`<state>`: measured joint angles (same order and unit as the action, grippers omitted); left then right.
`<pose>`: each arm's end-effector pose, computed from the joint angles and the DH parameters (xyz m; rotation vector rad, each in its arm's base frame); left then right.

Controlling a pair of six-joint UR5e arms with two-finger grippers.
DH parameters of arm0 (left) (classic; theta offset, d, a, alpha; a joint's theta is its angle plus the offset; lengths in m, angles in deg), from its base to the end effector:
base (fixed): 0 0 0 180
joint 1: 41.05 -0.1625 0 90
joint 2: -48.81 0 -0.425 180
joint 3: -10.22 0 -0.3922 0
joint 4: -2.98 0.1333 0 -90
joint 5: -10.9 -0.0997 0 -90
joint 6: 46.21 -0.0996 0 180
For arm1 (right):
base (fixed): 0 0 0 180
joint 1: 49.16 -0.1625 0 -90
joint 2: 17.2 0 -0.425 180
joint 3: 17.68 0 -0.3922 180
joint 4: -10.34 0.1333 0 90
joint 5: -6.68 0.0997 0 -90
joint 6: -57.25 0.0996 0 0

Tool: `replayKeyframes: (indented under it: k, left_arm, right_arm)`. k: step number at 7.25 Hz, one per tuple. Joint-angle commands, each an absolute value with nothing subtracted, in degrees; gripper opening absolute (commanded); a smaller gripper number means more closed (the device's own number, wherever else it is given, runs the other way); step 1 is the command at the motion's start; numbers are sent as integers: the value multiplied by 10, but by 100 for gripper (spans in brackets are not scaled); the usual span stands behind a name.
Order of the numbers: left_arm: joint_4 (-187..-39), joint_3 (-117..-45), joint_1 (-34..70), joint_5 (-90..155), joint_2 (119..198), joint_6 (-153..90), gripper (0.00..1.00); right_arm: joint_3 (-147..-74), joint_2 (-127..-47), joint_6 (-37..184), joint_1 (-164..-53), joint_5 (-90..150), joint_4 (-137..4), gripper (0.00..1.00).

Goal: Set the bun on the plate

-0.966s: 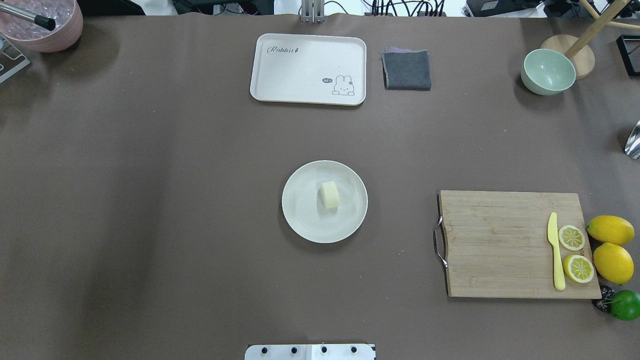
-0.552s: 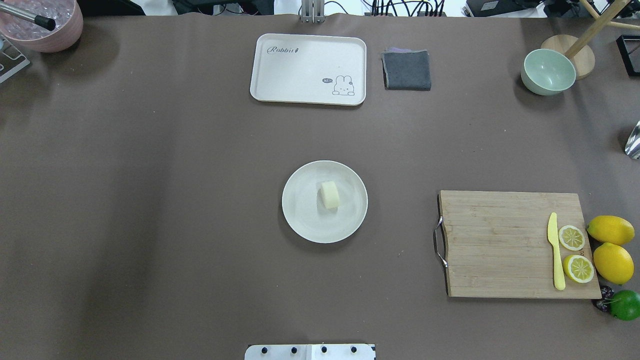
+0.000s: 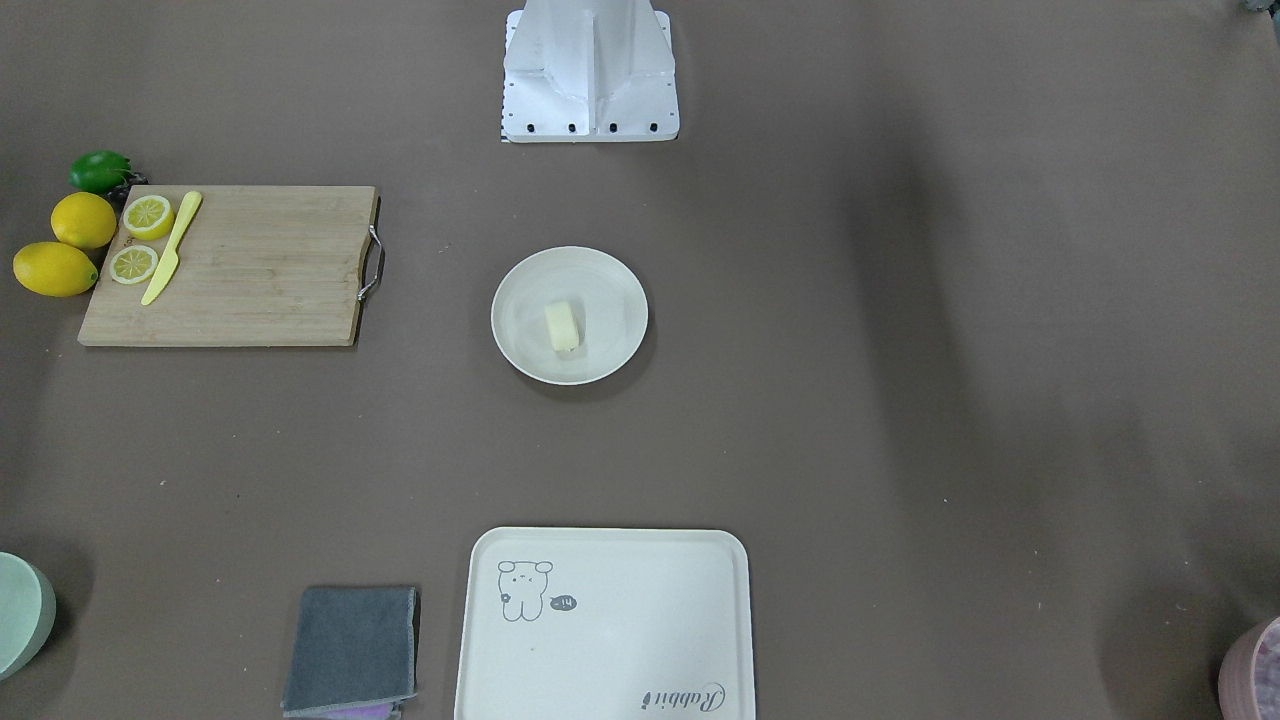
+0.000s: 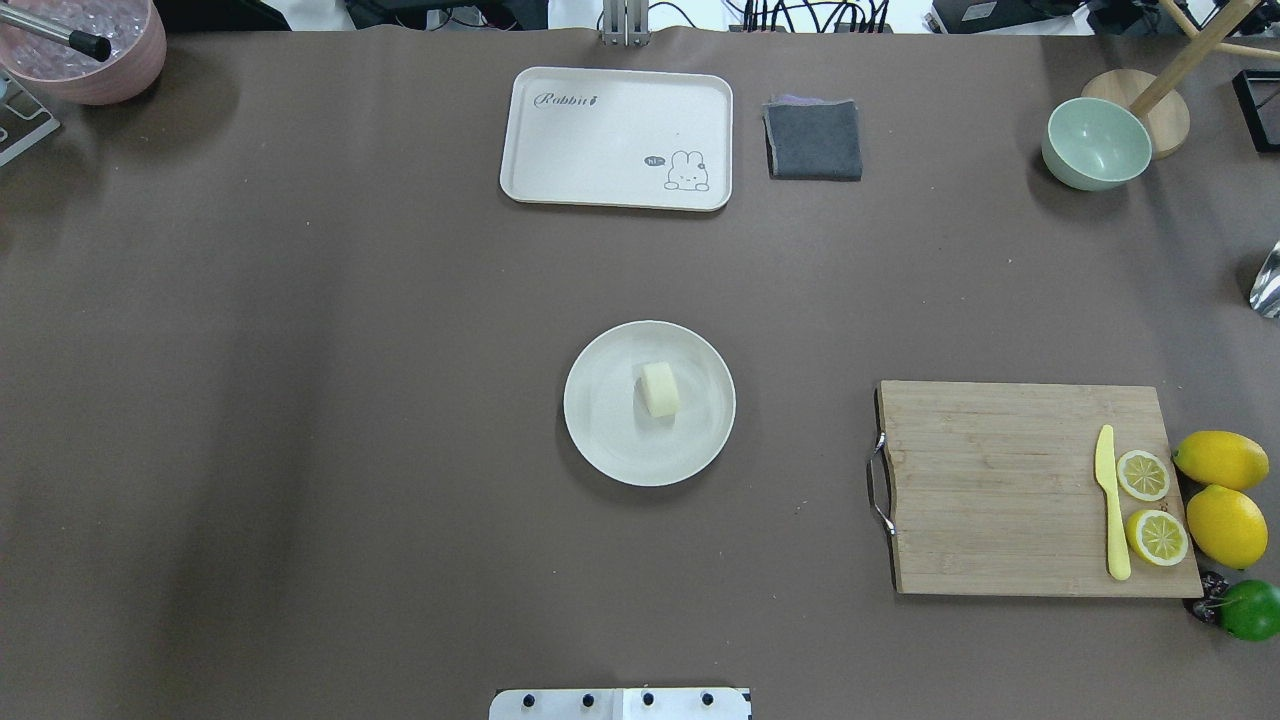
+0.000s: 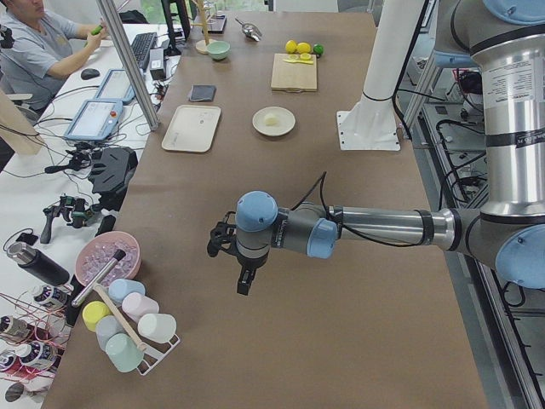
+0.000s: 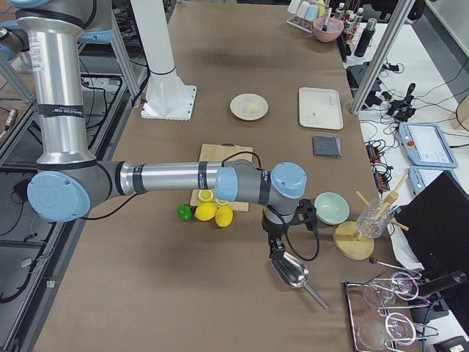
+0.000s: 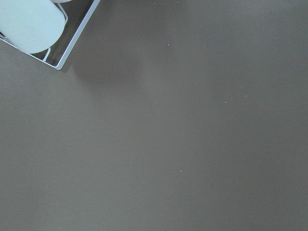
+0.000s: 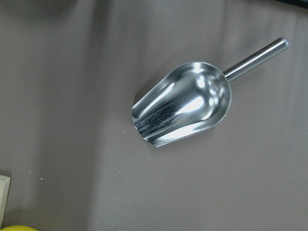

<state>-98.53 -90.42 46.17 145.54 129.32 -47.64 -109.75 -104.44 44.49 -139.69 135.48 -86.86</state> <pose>-0.0422 -0.4374 0.6211 0.2006 0.7789 0.1555 0.0756 -0.5070 0.6357 0.0389 -0.6782 -0.1912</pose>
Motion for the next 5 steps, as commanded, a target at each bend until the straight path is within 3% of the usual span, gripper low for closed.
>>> replayKeyframes:
  k: [1, 5]
  left_arm:
    - [-985, -902, 462, 1455, 1295, -476, 97]
    - [-977, -922, 463, 1455, 1300, -464, 97]
  right_arm:
    - [-1096, -1044, 444, -1393, 1355, -868, 100]
    - [-1094, -1047, 443, -1391, 1359, -867, 100]
